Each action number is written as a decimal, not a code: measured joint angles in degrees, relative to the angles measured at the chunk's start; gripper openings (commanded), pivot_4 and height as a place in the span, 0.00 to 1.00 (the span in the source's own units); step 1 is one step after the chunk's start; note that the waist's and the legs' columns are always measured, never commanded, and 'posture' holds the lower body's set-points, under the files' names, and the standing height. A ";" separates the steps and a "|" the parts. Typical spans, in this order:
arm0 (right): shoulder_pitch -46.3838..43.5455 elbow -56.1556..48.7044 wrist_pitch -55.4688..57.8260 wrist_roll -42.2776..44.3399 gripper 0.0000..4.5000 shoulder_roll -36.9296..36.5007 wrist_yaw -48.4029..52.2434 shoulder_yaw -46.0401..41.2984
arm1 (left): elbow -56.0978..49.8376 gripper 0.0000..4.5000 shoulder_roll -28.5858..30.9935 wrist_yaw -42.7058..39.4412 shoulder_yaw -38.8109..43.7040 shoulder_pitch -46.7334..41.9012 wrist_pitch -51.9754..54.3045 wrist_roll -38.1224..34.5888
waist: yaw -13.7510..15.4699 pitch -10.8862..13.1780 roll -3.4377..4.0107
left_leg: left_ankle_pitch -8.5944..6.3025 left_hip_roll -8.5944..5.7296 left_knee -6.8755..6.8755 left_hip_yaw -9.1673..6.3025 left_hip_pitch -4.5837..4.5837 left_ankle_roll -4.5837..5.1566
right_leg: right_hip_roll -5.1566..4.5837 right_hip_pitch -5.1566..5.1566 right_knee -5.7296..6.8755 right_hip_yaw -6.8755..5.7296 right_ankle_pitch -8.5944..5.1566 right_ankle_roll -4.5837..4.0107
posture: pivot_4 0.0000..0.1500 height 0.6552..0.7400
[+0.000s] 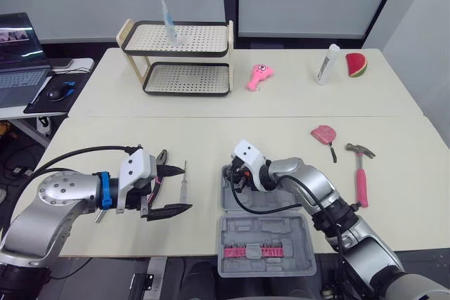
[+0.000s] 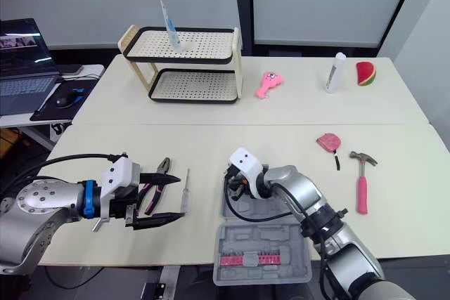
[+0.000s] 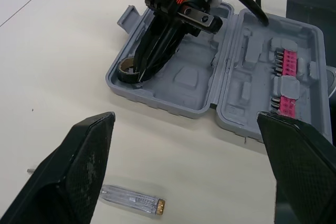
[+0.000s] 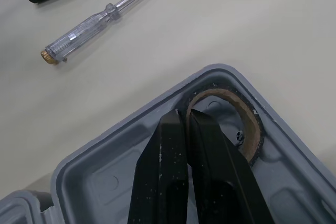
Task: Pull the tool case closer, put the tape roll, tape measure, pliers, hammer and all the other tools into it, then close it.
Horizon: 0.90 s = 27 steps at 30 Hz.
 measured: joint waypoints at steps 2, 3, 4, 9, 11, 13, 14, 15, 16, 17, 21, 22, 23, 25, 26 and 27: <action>0.00 0.31 -0.38 -0.15 0.00 0.09 0.01 0.20 | -0.46 1.00 0.00 0.03 0.00 -0.35 0.32 -0.05 | 0.00 0.00 0.00 | 0.00 0.00 0.00 0.00 0.00 0.00 | 0.00 0.00 0.00 0.00 0.00 0.00 | 1.00 1.00; -0.01 0.43 -0.52 -0.25 0.00 0.16 0.01 0.24 | -0.66 1.00 0.00 0.05 0.00 -0.53 0.45 -0.09 | 0.00 0.00 0.00 | 0.00 0.00 0.00 0.00 0.00 0.00 | 0.00 0.00 0.00 0.00 0.00 0.00 | 1.00 1.00; -0.03 0.56 -0.63 -0.34 0.00 0.20 0.02 0.28 | -0.75 1.00 0.00 0.06 -0.02 -0.71 0.78 -0.11 | 0.00 0.00 0.00 | 0.00 0.00 0.00 0.00 0.00 0.00 | 0.00 0.00 0.00 0.00 0.00 0.00 | 1.00 1.00; -0.11 0.70 -0.80 -0.81 0.00 0.35 0.07 0.53 | -0.82 1.00 0.00 0.11 -0.06 -1.56 1.79 -0.19 | -0.05 0.00 0.00 | 0.00 0.00 0.00 0.00 0.00 0.00 | 0.00 0.00 0.02 0.00 0.00 0.00 | 1.00 1.00; -0.12 0.71 -1.04 -0.95 0.17 0.35 0.03 0.51 | -0.83 1.00 0.00 0.12 -0.06 -1.56 2.32 -0.19 | -0.05 0.00 0.00 | 0.00 0.00 0.00 0.00 0.00 0.00 | 0.00 0.00 0.02 -0.01 0.00 0.00 | 1.00 1.00; -0.13 0.62 -1.26 -0.93 0.25 0.34 0.03 0.31 | -0.91 1.00 0.00 0.15 -0.06 -1.56 2.47 -0.20 | -0.05 0.00 0.00 | 0.00 0.00 0.00 0.00 0.00 0.00 | 0.00 0.00 0.02 0.00 0.00 0.00 | 1.00 1.00; -0.15 0.40 -1.13 -0.85 0.28 0.34 0.04 0.08 | -1.02 1.00 0.00 0.17 -0.06 -1.56 2.51 -0.20 | -0.05 0.00 0.00 | 0.00 0.00 0.00 0.00 0.00 0.00 | 0.00 0.00 0.02 -0.01 0.00 0.00 | 1.00 1.00; -0.17 -0.09 -0.73 -0.67 0.32 0.32 0.09 -0.22 | -1.16 1.00 0.00 0.18 -0.06 -1.56 2.54 -0.20 | -0.05 0.00 0.00 | 0.00 0.00 0.00 0.00 0.00 0.00 | 0.00 0.00 0.02 -0.01 0.00 0.00 | 1.00 1.00; -0.23 -0.93 -0.11 -0.18 0.36 0.19 0.25 -0.60 | -1.29 1.00 0.00 0.20 -0.06 -1.56 2.58 -0.22 | -0.05 0.00 0.00 | 0.00 0.00 0.00 0.00 0.00 0.00 | 0.00 0.00 0.02 0.00 0.00 0.00 | 1.00 1.00; -0.29 -2.10 0.62 0.24 0.39 -0.01 0.47 -0.83 | -1.31 1.00 0.00 0.23 -0.06 -1.56 2.64 -0.26 | -0.04 0.00 0.00 | 0.00 0.00 0.00 0.00 0.00 0.00 | 0.00 0.00 0.02 0.00 0.00 0.00 | 1.00 1.00; -0.40 -6.65 1.40 2.10 0.39 -1.77 2.71 -1.62 | -1.35 1.00 0.00 0.34 -0.05 -1.55 2.76 -0.30 | -0.03 0.00 0.00 | 0.00 0.01 0.00 -0.01 0.00 0.00 | 0.00 0.00 0.03 -0.01 0.00 0.00 | 1.00 1.00; -0.33 -7.29 0.01 2.18 0.39 -2.33 2.95 -1.54 | -1.35 1.00 0.00 0.31 -0.05 -1.53 2.72 -0.29 | -0.02 0.00 0.00 | 0.00 0.00 0.00 -0.01 0.00 0.00 | 0.00 0.00 0.03 -0.01 0.00 0.00 | 1.00 1.00; -0.17 -7.40 -1.27 1.96 0.39 -2.77 3.09 -1.48 | -1.34 1.00 0.00 0.30 -0.04 -1.49 2.69 -0.29 | -0.01 0.00 0.00 | 0.00 0.00 0.00 -0.01 0.00 0.00 | 0.00 0.00 0.02 -0.01 0.00 0.00 | 1.00 1.00; 0.38 -7.30 -4.82 0.64 0.39 -4.32 3.45 -0.45 | -1.33 1.00 0.00 0.26 -0.04 -1.38 2.58 -0.29 | 0.01 0.00 0.00 | 0.00 -0.01 0.00 0.00 0.00 0.00 | 0.00 0.00 0.02 -0.01 0.00 0.00 | 1.00 1.00; 0.78 -7.10 -6.40 0.00 0.35 -4.75 3.64 -0.11 | -1.33 1.00 0.00 0.25 -0.04 -1.36 2.51 -0.28 | 0.01 0.00 0.00 | 0.00 -0.01 0.00 0.00 0.00 0.00 | 0.00 0.00 0.02 -0.01 0.00 0.00 | 1.00 1.00; 1.23 -6.73 -7.86 -0.30 0.29 -4.90 3.75 0.08 | -1.32 1.00 0.00 0.22 -0.04 -1.29 2.42 -0.28 | -0.01 0.00 0.00 | 0.00 0.00 0.00 0.01 0.00 0.00 | 0.00 0.00 0.02 0.00 0.00 0.00 | 1.00 1.00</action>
